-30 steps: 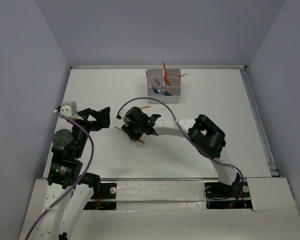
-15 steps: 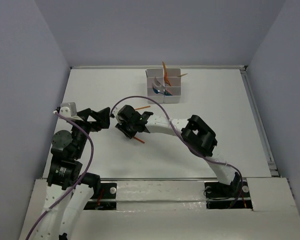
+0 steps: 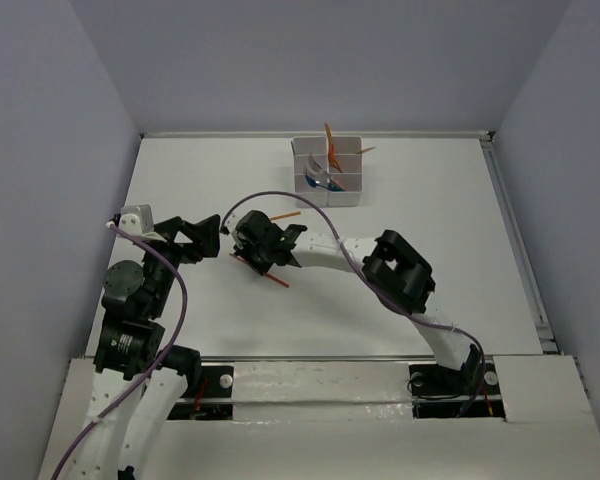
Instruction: Sort the eating utensils into containers
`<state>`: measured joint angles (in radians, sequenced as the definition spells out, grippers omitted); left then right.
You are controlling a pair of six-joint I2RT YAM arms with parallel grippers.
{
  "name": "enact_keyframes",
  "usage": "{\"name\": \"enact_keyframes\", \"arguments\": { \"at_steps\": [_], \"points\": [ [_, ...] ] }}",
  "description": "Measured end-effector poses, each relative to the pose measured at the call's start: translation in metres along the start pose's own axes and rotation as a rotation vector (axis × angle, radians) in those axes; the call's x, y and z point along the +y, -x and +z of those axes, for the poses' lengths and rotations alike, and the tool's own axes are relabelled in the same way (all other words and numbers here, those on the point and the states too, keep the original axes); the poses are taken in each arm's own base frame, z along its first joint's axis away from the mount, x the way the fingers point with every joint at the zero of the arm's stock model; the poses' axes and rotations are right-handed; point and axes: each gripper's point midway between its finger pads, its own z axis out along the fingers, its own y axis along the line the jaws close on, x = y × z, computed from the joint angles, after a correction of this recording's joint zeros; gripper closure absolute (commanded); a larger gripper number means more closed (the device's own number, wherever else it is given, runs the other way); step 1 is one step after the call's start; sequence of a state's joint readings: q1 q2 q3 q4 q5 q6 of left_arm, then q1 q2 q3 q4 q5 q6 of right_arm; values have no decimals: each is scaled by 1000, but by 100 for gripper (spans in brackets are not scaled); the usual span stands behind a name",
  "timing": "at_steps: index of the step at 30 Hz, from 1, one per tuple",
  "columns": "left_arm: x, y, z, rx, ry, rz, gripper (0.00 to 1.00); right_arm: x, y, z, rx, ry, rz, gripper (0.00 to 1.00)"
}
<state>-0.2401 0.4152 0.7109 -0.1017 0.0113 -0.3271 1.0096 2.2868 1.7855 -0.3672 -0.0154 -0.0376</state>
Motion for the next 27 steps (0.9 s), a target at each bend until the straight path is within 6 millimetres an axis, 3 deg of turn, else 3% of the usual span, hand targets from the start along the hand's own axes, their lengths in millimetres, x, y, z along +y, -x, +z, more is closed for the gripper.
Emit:
{"name": "enact_keyframes", "arguments": {
  "at_steps": [6, 10, 12, 19, 23, 27],
  "points": [
    [0, 0, 0, 0, 0, 0, 1, 1, -3, -12, -30, -1, 20, 100],
    [0, 0, 0, 0, 0, 0, 1, -1, 14, -37, -109, -16, 43, 100],
    [0, 0, 0, 0, 0, 0, 1, -1, 28, -56, -170, -21, 58, 100],
    [0, -1, 1, 3, 1, 0, 1, -13, 106, -147, -482, -48, 114, 100],
    [0, -1, 1, 4, 1, 0, 1, -27, 128, -175, -589, -79, 147, 100],
    [1, -2, 2, 8, 3, -1, 1, -46, 134, -187, -649, -117, 179, 100]
  ]
}}
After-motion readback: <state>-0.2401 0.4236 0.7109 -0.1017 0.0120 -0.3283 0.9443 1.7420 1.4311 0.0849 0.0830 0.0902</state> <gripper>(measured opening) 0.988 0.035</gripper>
